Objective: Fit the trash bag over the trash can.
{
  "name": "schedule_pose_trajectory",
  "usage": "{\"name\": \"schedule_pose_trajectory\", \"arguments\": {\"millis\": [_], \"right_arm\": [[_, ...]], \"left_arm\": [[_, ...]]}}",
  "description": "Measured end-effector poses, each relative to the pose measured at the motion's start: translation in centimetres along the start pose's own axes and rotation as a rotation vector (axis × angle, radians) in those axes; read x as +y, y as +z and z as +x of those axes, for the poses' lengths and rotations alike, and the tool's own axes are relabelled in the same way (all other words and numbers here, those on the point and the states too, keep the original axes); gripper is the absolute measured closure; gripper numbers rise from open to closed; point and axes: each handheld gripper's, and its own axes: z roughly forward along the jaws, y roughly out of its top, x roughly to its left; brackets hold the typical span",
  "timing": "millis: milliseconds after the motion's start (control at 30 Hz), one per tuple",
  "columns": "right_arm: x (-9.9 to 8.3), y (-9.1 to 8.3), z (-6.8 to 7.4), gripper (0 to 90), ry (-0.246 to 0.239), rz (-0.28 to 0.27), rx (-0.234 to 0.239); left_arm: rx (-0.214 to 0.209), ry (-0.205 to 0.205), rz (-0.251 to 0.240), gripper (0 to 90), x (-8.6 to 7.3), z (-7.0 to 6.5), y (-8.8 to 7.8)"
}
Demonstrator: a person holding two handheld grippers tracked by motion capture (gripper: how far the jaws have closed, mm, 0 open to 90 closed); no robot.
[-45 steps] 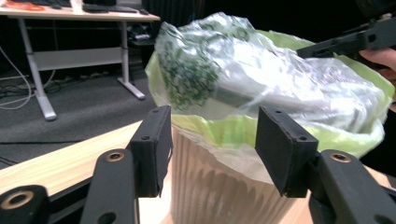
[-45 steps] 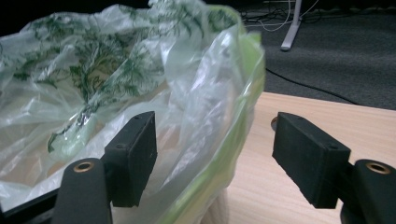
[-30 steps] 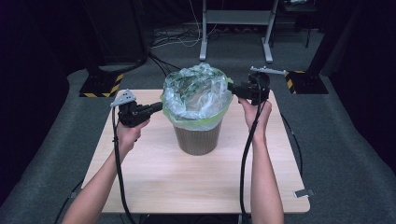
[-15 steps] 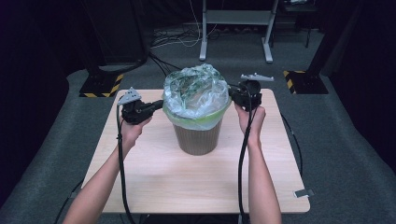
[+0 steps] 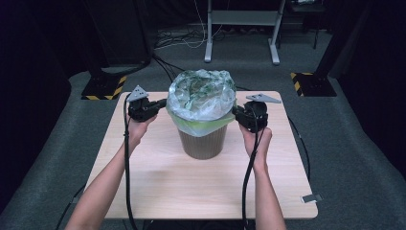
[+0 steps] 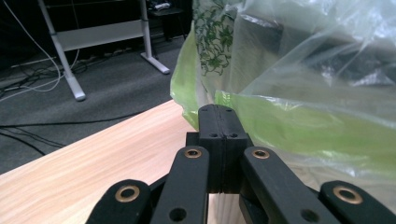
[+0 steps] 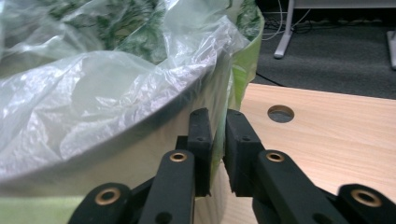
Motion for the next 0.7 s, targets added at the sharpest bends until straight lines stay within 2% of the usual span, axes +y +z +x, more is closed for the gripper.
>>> {"name": "schedule_pose_trajectory", "arguments": {"millis": [133, 300, 433, 500, 600, 667, 700], "right_arm": [[0.3, -1.1, -0.8, 60.9, 0.022, -0.039, 0.014], [2.4, -2.1, -1.7, 46.5, 0.019, -0.068, 0.058], [3.9, -2.2, -1.9, 42.3, -0.006, -0.066, 0.070], [4.5, -2.0, -2.0, 40.4, -0.021, -0.065, 0.088], [5.5, -1.2, -2.0, 40.0, -0.059, -0.042, 0.089], [6.2, -0.5, -2.1, 40.2, -0.074, -0.028, 0.089], [6.5, -0.1, -2.2, 41.3, -0.079, -0.023, 0.094]], "left_arm": [[-0.009, -0.009, -0.003, 90.0, 0.2, 0.1, 0.2], [-0.012, -0.020, -0.020, 87.7, 0.2, 0.1, -0.5], [-0.010, -0.017, -0.016, 87.7, 0.0, 0.4, -0.9], [-0.014, -0.028, -0.021, 86.0, 0.0, 0.4, -1.1], [-0.022, -0.035, -0.023, 78.1, -0.1, 0.2, -1.6], [-0.028, -0.044, -0.016, 67.3, -0.1, 0.0, -1.9], [-0.031, -0.047, -0.018, 65.7, -0.2, -0.1, -2.1]]}}
